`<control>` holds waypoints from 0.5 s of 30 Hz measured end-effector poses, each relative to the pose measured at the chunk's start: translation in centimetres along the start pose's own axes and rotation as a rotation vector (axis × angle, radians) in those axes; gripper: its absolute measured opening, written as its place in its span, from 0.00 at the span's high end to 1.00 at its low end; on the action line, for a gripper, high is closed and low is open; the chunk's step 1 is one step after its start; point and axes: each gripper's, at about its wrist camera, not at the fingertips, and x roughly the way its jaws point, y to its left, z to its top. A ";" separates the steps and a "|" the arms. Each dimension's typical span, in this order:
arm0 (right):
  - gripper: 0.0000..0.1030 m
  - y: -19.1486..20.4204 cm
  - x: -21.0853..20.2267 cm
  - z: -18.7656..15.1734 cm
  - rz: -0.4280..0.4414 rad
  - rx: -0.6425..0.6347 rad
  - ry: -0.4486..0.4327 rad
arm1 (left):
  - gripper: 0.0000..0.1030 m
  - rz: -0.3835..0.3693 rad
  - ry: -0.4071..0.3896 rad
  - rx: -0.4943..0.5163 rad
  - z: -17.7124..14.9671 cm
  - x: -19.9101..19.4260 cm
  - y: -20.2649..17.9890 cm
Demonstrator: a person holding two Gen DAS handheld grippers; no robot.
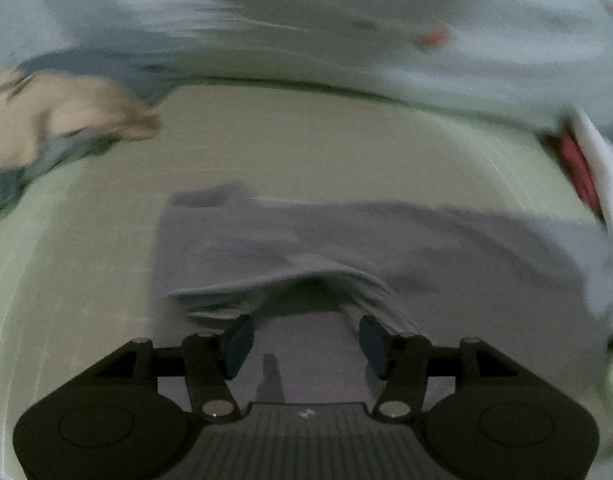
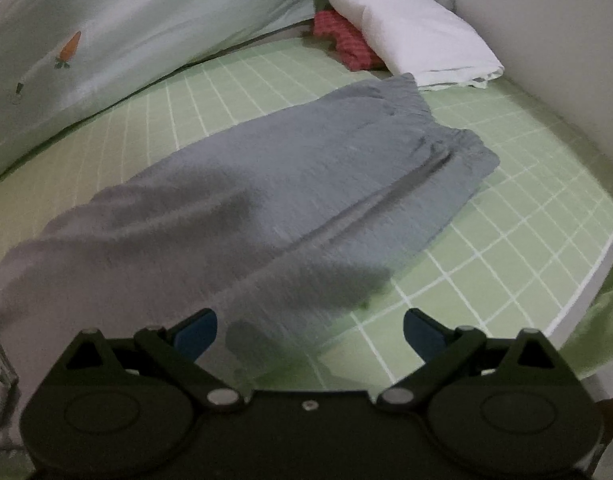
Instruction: Fold clothes
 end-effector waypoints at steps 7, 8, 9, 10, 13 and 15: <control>0.02 2.5 -0.3 -0.2 0.010 -0.092 0.004 | 0.36 0.029 0.026 -0.146 1.5 2.1 3.8; 0.02 2.7 -0.3 -0.3 0.005 -0.105 0.006 | 0.36 0.040 0.056 -0.109 1.7 2.7 3.5; 0.02 2.9 -0.4 -0.3 0.000 -0.112 0.009 | 0.37 0.052 0.086 -0.071 1.9 3.3 3.2; 0.02 3.1 -0.4 -0.3 -0.005 -0.116 0.012 | 0.38 0.083 0.102 -0.025 1.8 3.7 2.7; 0.02 3.4 -0.3 -0.4 -0.023 -0.119 0.021 | 0.39 0.103 0.111 0.059 1.7 4.1 1.8; 0.02 3.5 0.0 -0.3 -0.037 -0.113 0.027 | 0.47 0.099 0.104 0.075 2.2 4.5 1.8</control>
